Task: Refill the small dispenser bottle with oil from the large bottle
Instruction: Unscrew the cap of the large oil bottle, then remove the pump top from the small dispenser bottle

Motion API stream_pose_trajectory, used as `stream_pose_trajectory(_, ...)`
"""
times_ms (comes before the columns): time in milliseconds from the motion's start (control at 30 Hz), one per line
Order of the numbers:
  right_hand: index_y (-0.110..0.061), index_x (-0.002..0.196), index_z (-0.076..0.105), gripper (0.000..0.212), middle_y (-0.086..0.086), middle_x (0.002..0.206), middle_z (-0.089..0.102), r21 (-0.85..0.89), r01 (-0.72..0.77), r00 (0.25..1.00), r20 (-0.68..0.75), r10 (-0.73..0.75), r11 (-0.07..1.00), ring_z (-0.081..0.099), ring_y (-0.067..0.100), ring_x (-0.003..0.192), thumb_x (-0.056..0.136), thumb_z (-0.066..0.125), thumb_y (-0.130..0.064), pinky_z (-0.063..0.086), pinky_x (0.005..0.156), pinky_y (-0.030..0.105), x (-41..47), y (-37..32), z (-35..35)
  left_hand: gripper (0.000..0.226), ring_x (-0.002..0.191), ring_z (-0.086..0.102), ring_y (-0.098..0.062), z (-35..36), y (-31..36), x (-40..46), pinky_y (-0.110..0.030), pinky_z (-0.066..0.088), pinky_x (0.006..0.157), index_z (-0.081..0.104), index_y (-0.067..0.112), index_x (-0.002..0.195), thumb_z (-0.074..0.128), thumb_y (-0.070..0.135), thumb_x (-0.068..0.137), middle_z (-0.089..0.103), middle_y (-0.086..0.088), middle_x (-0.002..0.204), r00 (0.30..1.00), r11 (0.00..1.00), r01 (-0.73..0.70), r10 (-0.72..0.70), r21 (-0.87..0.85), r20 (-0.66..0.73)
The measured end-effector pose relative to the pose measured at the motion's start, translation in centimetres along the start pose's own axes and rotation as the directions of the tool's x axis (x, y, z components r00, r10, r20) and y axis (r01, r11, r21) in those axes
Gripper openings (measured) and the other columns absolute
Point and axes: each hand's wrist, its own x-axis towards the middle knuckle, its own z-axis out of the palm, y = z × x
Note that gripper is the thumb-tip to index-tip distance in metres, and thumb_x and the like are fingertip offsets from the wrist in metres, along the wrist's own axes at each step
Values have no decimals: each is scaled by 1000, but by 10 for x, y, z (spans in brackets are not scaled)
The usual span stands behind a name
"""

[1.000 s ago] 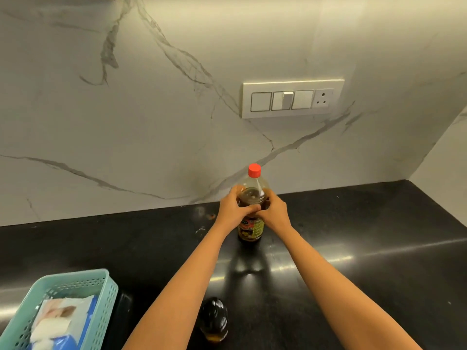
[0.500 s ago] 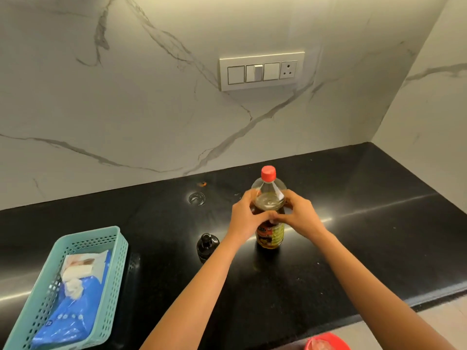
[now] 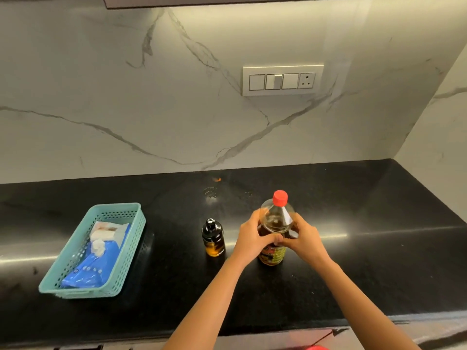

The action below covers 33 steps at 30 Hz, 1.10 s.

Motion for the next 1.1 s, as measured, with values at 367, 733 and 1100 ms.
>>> stream_pose_trajectory(367, -9, 104, 52, 45, 7, 95, 67, -311, -147, 888, 377, 264, 939, 69, 19, 85, 72, 77, -30, 55, 74, 26, -23, -43, 48, 93, 117, 45, -8, -80, -60, -67, -12, 34, 98, 40, 11, 132, 90, 24, 54, 43, 1, 125, 787, 991, 98, -18, 96, -616)
stream_pose_trajectory(733, -16, 138, 34, 82, 10, 132, 43, -427, 246, 900, 434, -41, 870, 40, 31, 125, 69, 79, -24, 45, 98, 42, 72, -92, 147, 81, 108, 55, -8, -97, -111, -35, -13, 39, 85, 47, 19, 126, 88, 24, 57, 57, 5, 119, 937, 951, 304, -287, 62, -197)
stream_pose_trajectory(1100, -10, 109, 59, 44, 12, 108, 63, -585, 381, 852, 524, -26, 716, 62, 30, 95, 70, 77, -18, 53, 73, 38, 77, -105, 162, 44, 85, 66, -5, -106, -121, -27, -19, 52, 80, 62, 20, 99, 85, 21, 61, 70, 8, 90, 954, 966, 252, -236, 67, -183)
